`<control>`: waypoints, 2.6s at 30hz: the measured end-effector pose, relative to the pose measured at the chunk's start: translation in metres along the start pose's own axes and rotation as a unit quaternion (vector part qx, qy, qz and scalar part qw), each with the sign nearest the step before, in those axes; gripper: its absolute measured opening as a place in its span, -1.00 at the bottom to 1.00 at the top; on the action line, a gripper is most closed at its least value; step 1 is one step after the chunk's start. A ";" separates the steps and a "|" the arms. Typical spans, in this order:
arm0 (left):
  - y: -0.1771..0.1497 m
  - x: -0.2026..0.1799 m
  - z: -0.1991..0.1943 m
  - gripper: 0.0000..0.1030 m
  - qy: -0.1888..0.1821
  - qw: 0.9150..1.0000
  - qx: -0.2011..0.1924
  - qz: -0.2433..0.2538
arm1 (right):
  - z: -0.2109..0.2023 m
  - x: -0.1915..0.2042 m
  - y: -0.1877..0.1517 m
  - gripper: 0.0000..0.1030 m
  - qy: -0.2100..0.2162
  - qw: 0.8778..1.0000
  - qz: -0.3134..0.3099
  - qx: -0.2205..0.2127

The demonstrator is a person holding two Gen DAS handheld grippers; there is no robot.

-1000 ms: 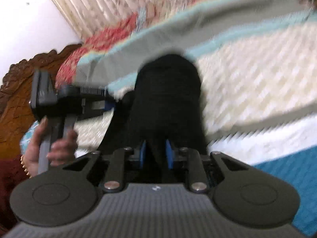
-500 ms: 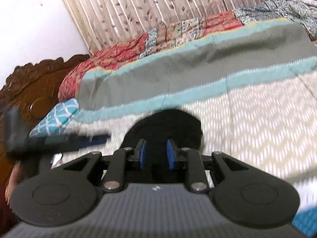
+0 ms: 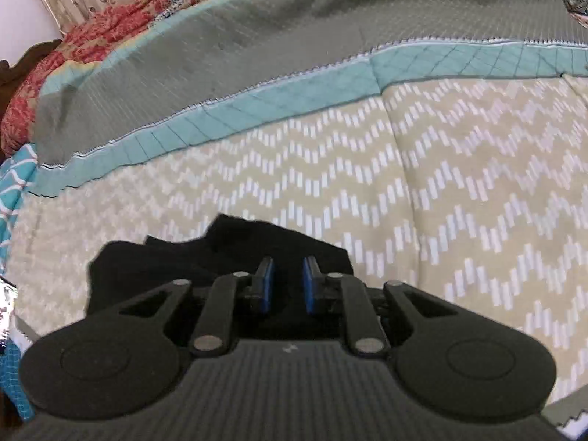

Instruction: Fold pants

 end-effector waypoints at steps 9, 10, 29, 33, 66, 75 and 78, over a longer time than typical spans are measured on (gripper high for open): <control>-0.002 -0.001 -0.009 0.18 0.002 1.000 0.002 -0.001 | -0.015 0.004 0.010 -0.56 -0.005 0.999 -0.017 -0.035; 0.000 0.000 -0.015 0.18 -0.002 1.000 0.001 -0.007 | -0.025 0.003 0.013 -0.55 -0.006 0.998 -0.021 -0.056; 0.004 0.103 -0.028 0.99 -0.022 0.980 -0.005 -0.196 | -0.119 -0.021 -0.073 0.65 0.181 0.979 0.068 -0.068; -0.008 0.096 -0.011 0.99 0.000 0.983 0.023 -0.181 | -0.115 -0.014 -0.080 0.65 0.176 0.981 0.064 -0.057; -0.021 0.091 -0.006 1.00 -0.002 0.988 0.043 -0.150 | -0.100 -0.024 -0.098 0.92 0.238 0.964 0.113 -0.023; -0.024 0.085 -0.006 1.00 0.007 0.991 0.040 -0.131 | -0.103 -0.026 -0.100 0.92 0.235 0.966 0.100 -0.027; -0.024 0.084 -0.006 1.00 0.008 0.991 0.040 -0.127 | -0.103 -0.026 -0.100 0.92 0.235 0.967 0.098 -0.029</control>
Point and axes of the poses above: each gripper's, at about its wrist camera, not at the fingertips, and z roughly the way its jaws point, x to its left, y to its top, the point moved 9 cm from there along z, roughly the way its jaws point, and after that the axes turned 2 degrees about x, right-handed, at the moved point
